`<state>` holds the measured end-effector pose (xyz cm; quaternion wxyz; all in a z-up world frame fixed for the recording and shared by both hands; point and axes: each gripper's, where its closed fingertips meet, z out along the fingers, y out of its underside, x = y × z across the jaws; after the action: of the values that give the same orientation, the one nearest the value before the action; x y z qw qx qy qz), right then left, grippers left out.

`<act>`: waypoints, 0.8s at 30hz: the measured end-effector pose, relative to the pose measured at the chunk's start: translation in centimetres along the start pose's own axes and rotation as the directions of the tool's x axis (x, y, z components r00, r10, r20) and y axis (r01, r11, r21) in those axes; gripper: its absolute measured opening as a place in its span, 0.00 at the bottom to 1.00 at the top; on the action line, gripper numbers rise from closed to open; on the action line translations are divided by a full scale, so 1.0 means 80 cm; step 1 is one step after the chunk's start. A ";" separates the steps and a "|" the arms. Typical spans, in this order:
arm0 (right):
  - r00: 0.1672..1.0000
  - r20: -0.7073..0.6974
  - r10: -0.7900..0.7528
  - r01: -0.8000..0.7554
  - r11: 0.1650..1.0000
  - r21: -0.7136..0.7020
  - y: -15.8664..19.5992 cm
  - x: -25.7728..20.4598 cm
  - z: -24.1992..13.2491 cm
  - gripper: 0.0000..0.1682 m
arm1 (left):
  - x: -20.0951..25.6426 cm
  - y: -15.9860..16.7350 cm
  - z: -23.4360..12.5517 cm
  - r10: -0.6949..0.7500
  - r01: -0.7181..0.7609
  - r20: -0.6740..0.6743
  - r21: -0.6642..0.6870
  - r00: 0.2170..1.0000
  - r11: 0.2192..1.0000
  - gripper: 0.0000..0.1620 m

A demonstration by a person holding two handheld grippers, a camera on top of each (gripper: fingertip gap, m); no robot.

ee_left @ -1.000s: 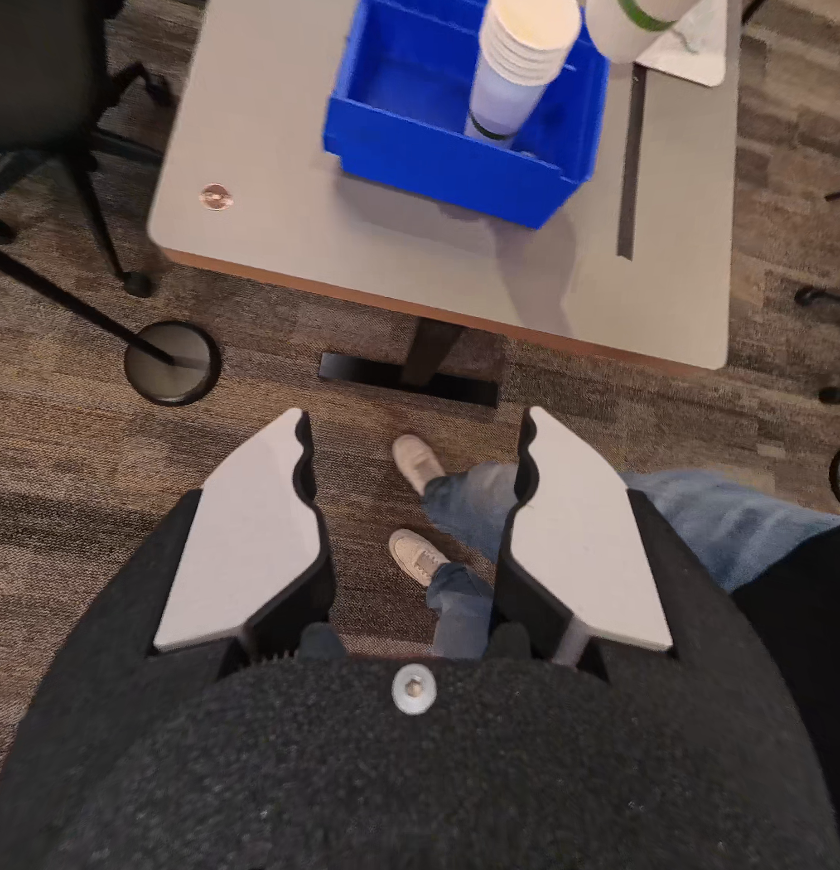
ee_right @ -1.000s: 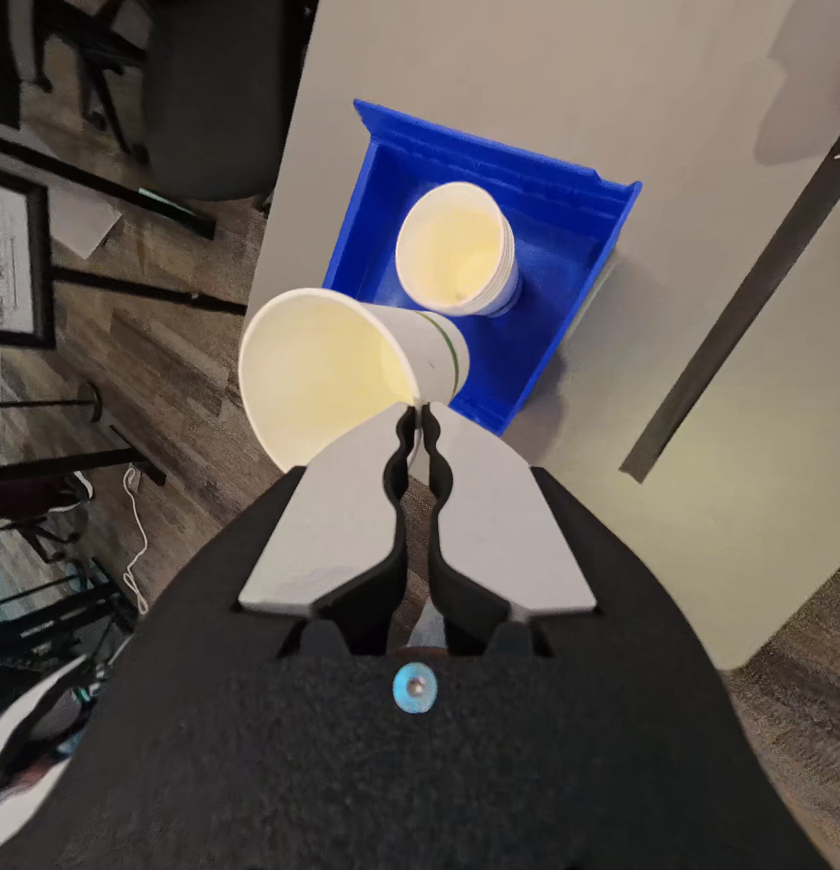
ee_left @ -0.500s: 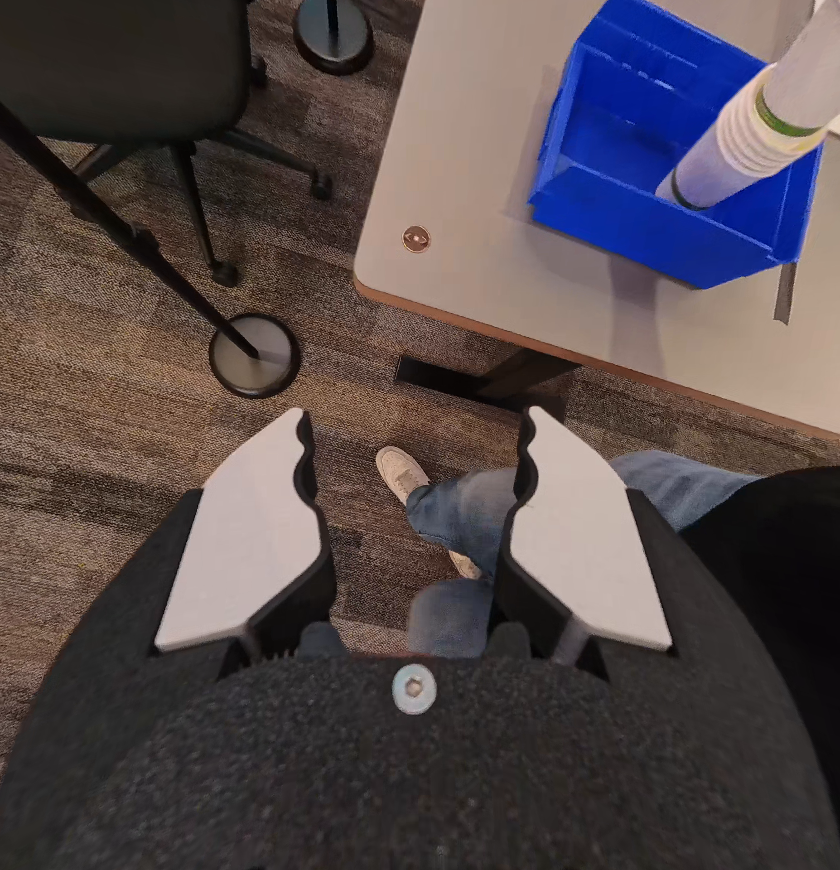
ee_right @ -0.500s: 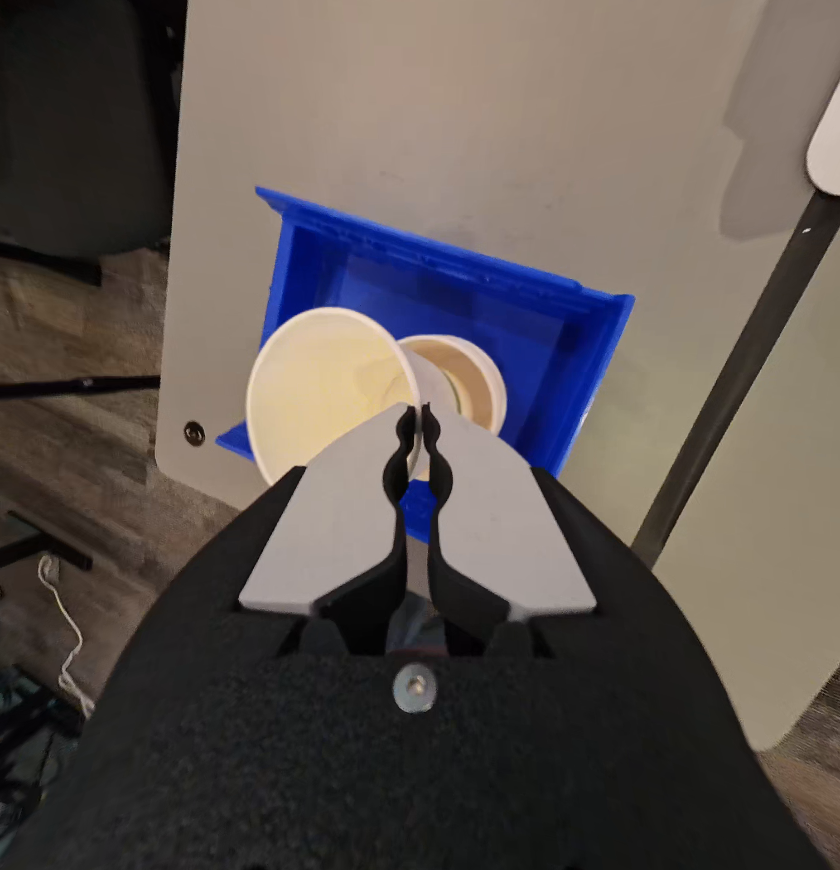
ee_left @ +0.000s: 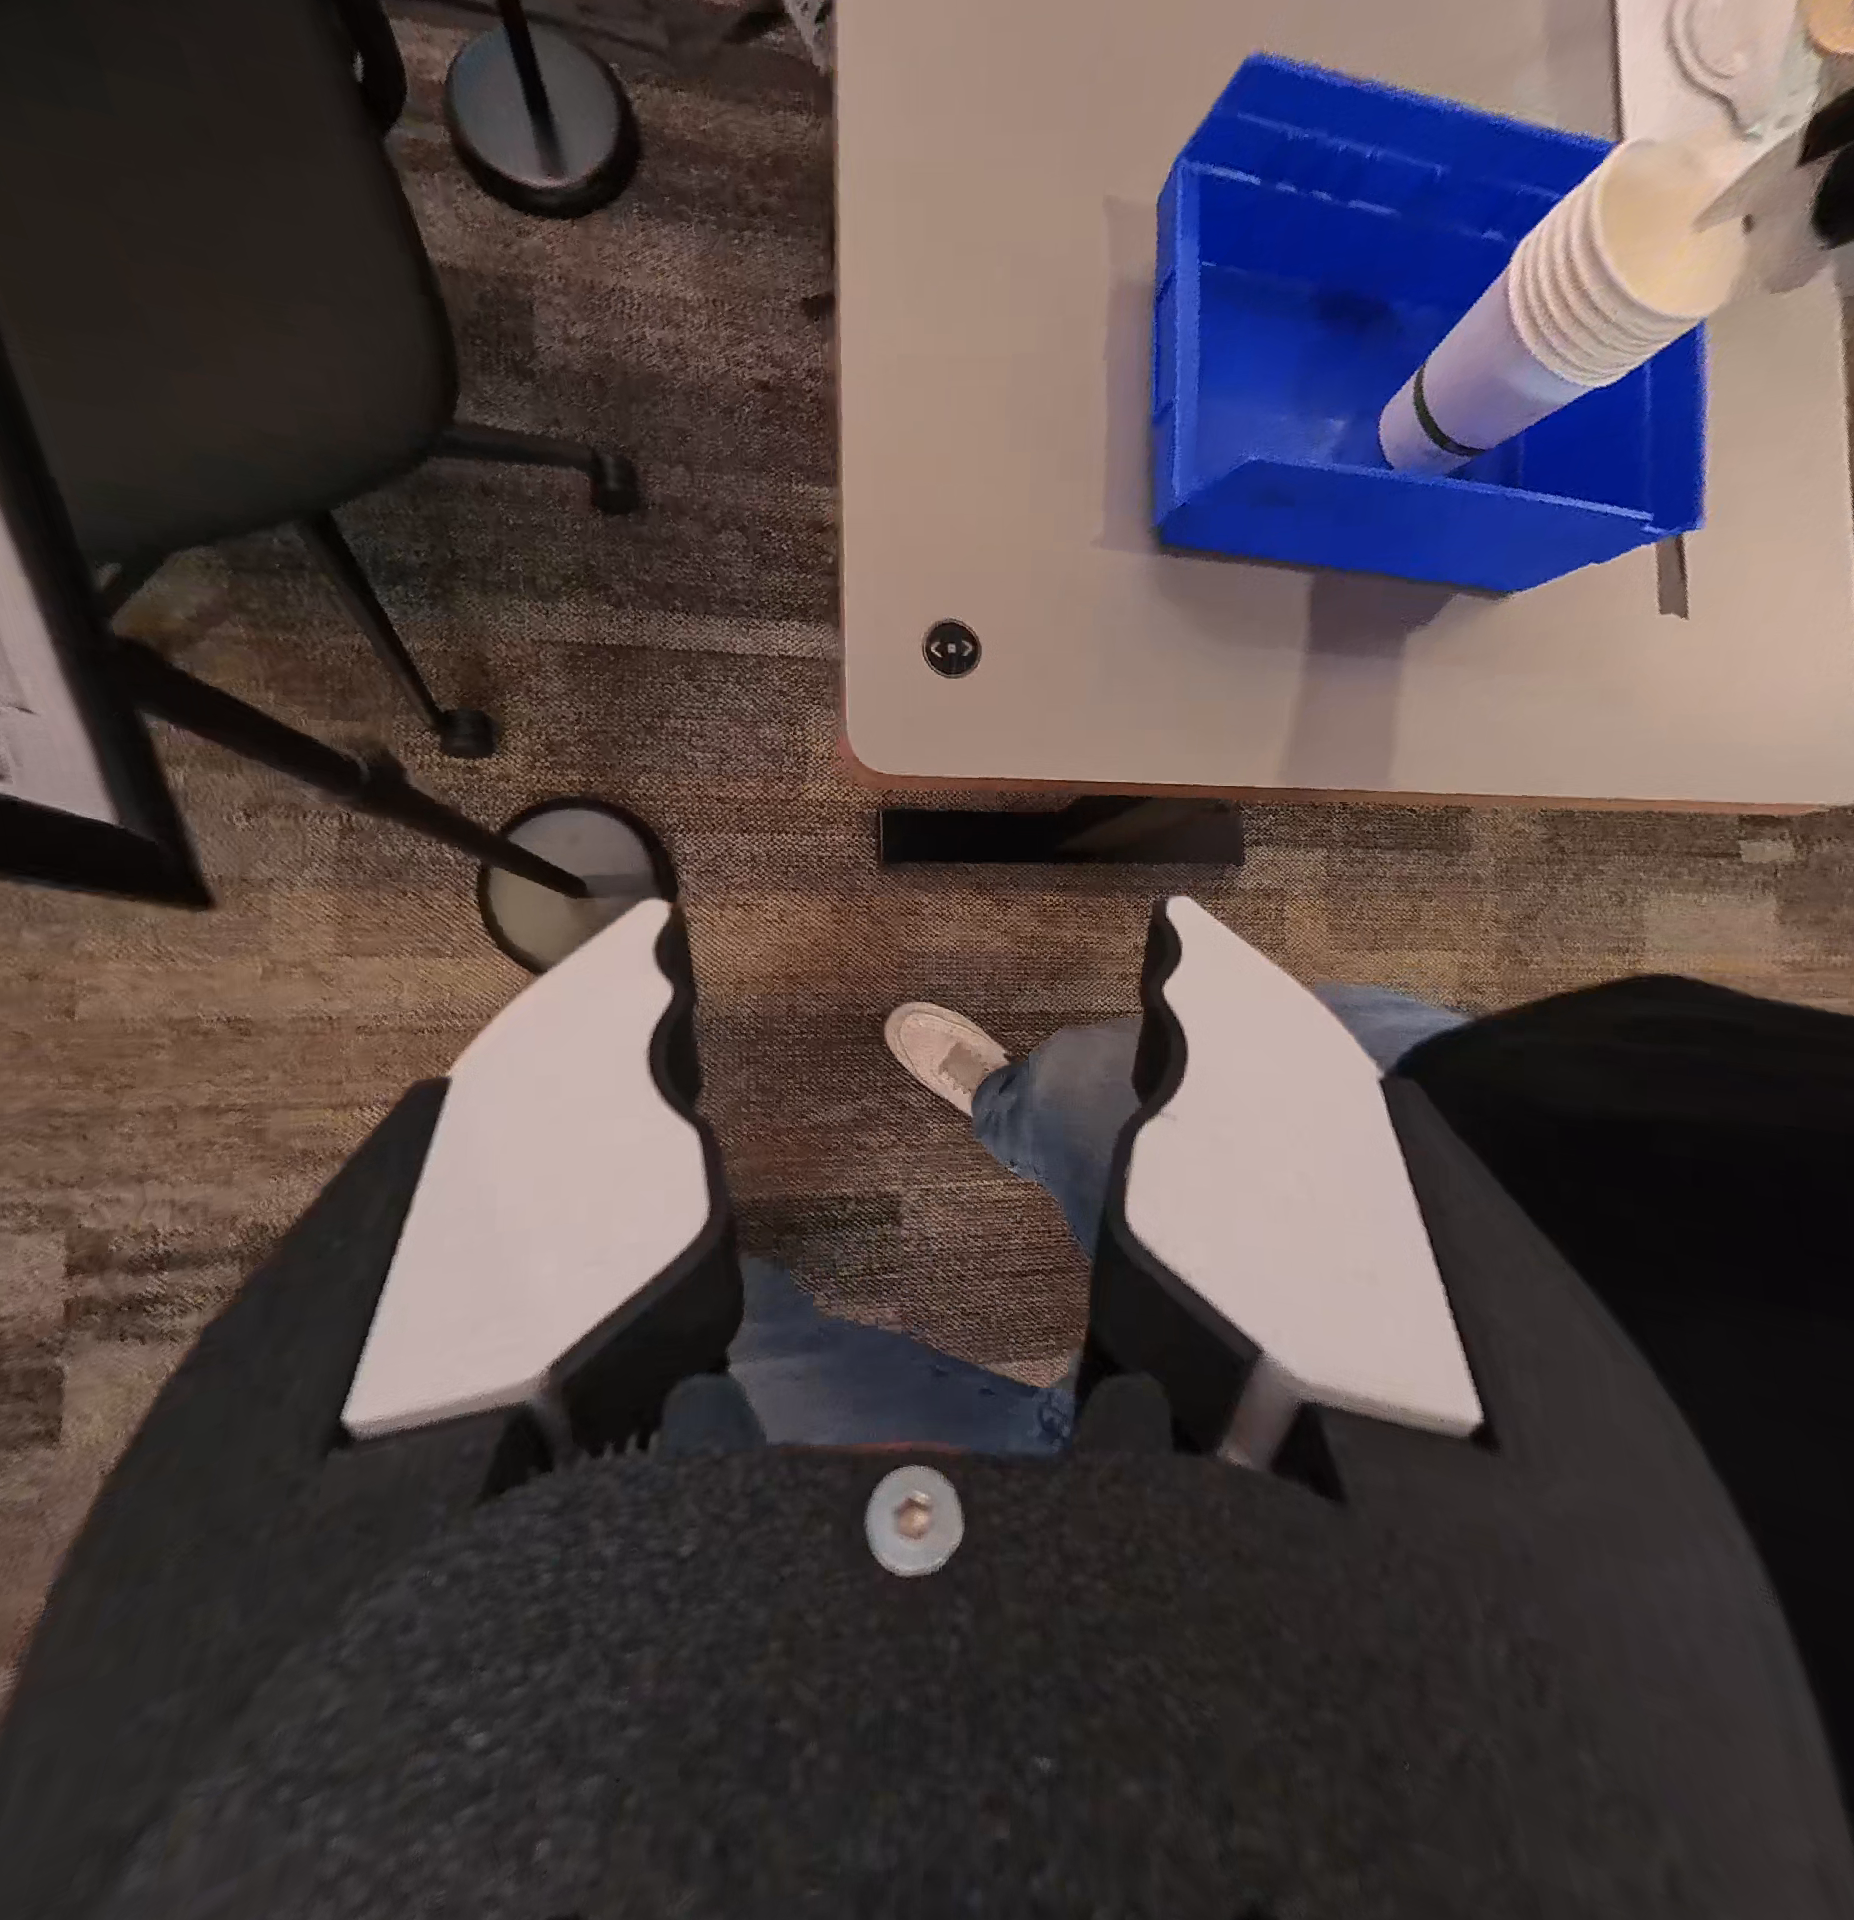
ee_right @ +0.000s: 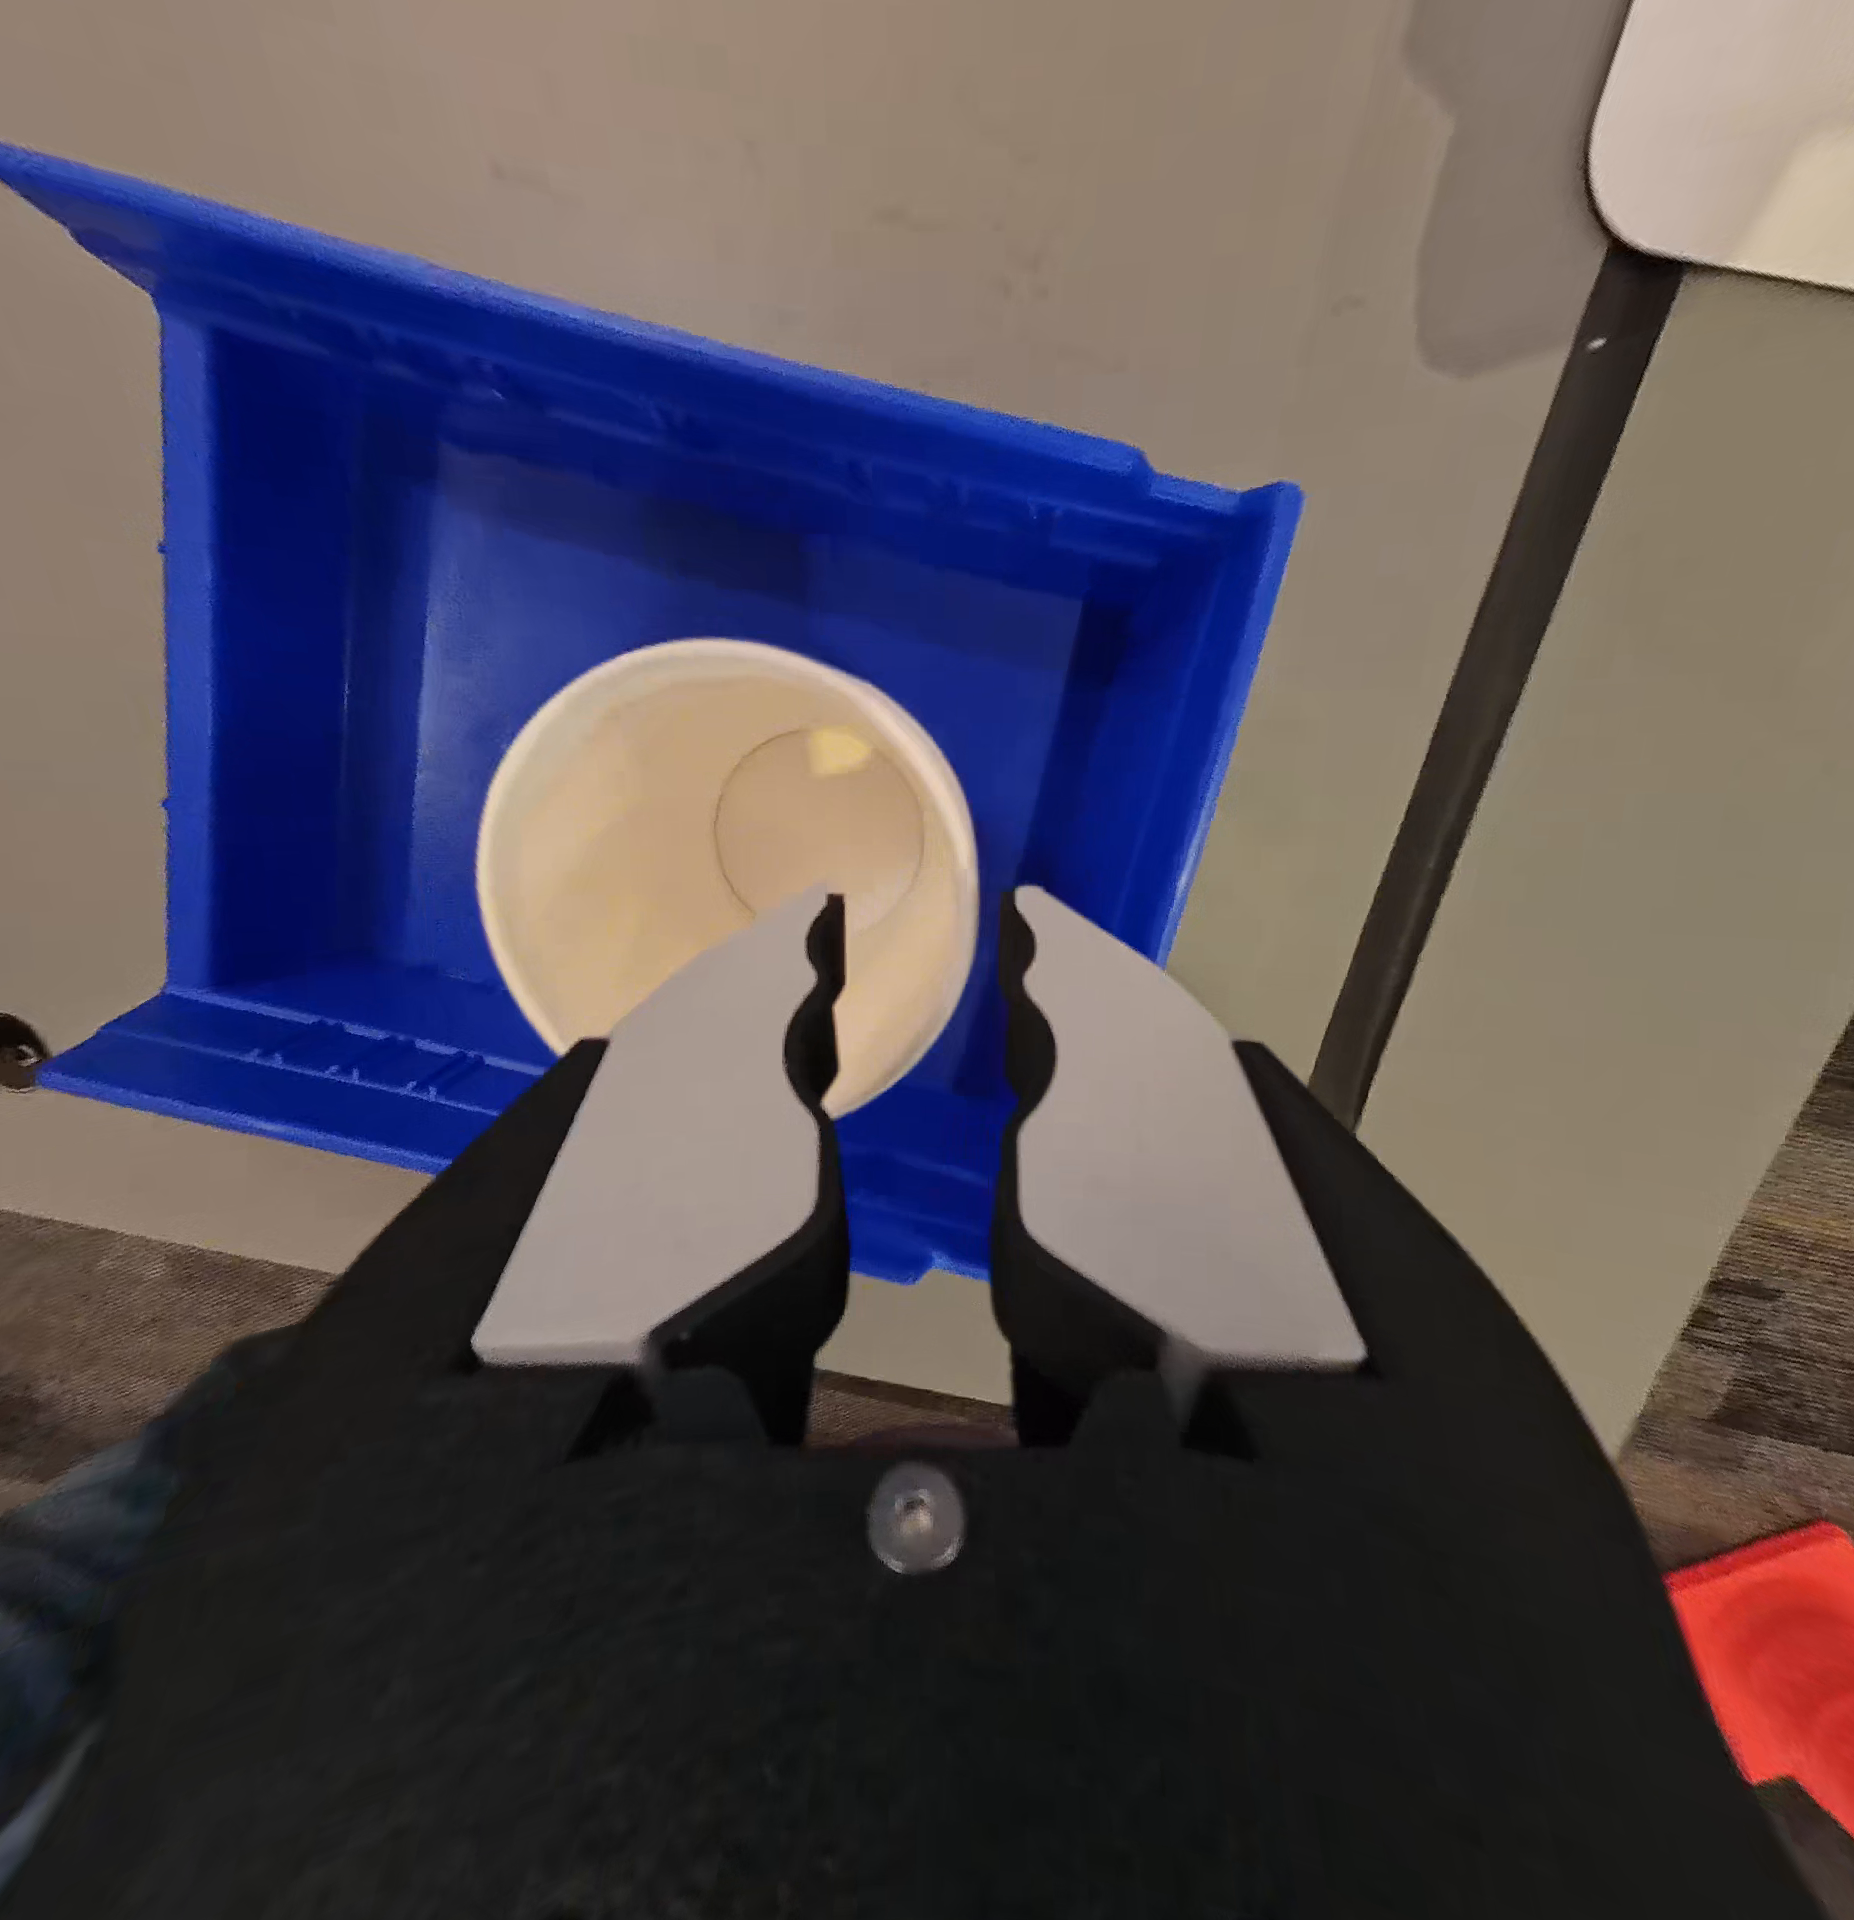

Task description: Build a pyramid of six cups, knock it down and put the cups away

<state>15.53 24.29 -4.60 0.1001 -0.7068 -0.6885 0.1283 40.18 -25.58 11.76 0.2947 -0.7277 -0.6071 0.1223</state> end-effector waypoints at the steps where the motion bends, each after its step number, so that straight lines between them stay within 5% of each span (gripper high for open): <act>1: 0.999 -0.044 -0.016 0.017 1.000 0.013 0.001 0.001 -0.009 0.17 | -0.009 -0.001 -0.012 0.015 -0.015 -0.016 0.007 1.000 1.000 0.50; 6: 0.996 -0.076 -0.044 0.063 0.959 0.276 -0.020 -0.084 -0.107 0.18 | -0.096 0.021 -0.075 0.030 -0.029 -0.070 0.020 0.997 0.999 0.52; 10: 0.998 -0.007 -0.068 0.063 0.884 0.463 -0.009 -0.259 -0.175 0.27 | -0.220 0.058 -0.112 -0.004 0.007 -0.109 0.026 0.994 1.000 0.53; 14: 0.993 0.104 0.051 -0.096 0.863 0.496 0.049 -0.433 -0.189 0.33 | -0.373 0.078 -0.135 0.023 -0.021 -0.103 0.019 0.994 1.000 0.52; 18: 0.966 0.216 0.143 -0.223 0.881 0.417 0.101 -0.556 -0.184 0.35 | -0.493 0.032 -0.136 0.070 -0.061 -0.137 0.069 0.988 0.996 0.49; 24: 0.959 0.142 0.246 -0.284 0.826 0.486 0.097 -0.610 -0.193 0.33 | -0.589 -0.122 -0.067 0.243 -0.218 -0.213 0.134 0.946 0.967 0.50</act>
<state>26.85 -24.17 9.70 0.2364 -0.7397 -0.5298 0.3412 24.16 -71.28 13.16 0.3849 -0.7859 -0.4725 0.1047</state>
